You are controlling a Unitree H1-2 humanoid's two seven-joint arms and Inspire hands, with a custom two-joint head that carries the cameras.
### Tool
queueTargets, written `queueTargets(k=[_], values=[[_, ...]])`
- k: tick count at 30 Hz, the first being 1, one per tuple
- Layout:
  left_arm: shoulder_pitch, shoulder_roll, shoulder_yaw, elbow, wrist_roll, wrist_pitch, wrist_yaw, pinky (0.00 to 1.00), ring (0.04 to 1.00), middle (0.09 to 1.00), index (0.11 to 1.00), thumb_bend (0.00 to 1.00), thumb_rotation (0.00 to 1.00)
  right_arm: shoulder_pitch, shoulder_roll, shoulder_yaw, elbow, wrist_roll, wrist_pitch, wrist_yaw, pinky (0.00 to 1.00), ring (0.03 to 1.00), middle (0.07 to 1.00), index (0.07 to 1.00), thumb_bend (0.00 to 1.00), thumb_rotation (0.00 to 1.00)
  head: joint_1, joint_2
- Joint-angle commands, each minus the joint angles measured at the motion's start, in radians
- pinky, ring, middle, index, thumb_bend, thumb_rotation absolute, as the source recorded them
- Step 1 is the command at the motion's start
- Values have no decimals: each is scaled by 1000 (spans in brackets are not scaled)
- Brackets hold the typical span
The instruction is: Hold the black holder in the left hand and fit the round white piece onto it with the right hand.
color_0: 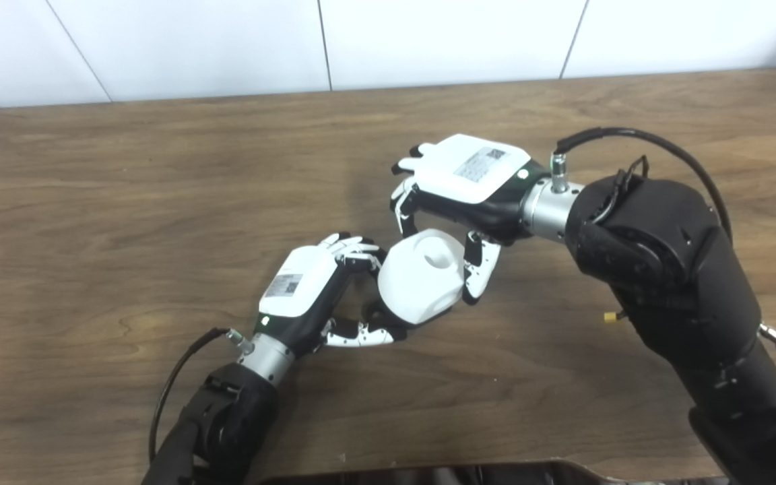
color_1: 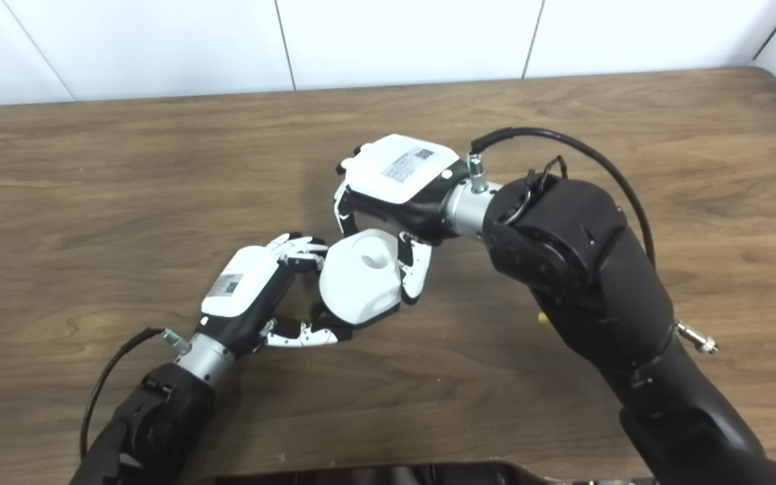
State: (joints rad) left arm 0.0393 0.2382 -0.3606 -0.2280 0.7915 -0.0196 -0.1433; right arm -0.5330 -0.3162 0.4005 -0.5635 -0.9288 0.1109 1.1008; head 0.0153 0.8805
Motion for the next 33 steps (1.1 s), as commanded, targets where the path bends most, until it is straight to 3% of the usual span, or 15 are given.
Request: queueTargets(k=[1, 33], values=[[33, 23, 1, 36, 23, 61, -50, 927, 847, 776, 485, 524, 56, -27, 7, -3, -30, -12, -12, -24, 1000, 955, 820, 484, 524, 135, 1, 1], [36, 8, -3, 30, 28, 69, -55, 919, 845, 778, 485, 524, 56, -7, 34, 15, -51, -23, 2, -10, 1000, 963, 818, 481, 525, 134, 8, 6]])
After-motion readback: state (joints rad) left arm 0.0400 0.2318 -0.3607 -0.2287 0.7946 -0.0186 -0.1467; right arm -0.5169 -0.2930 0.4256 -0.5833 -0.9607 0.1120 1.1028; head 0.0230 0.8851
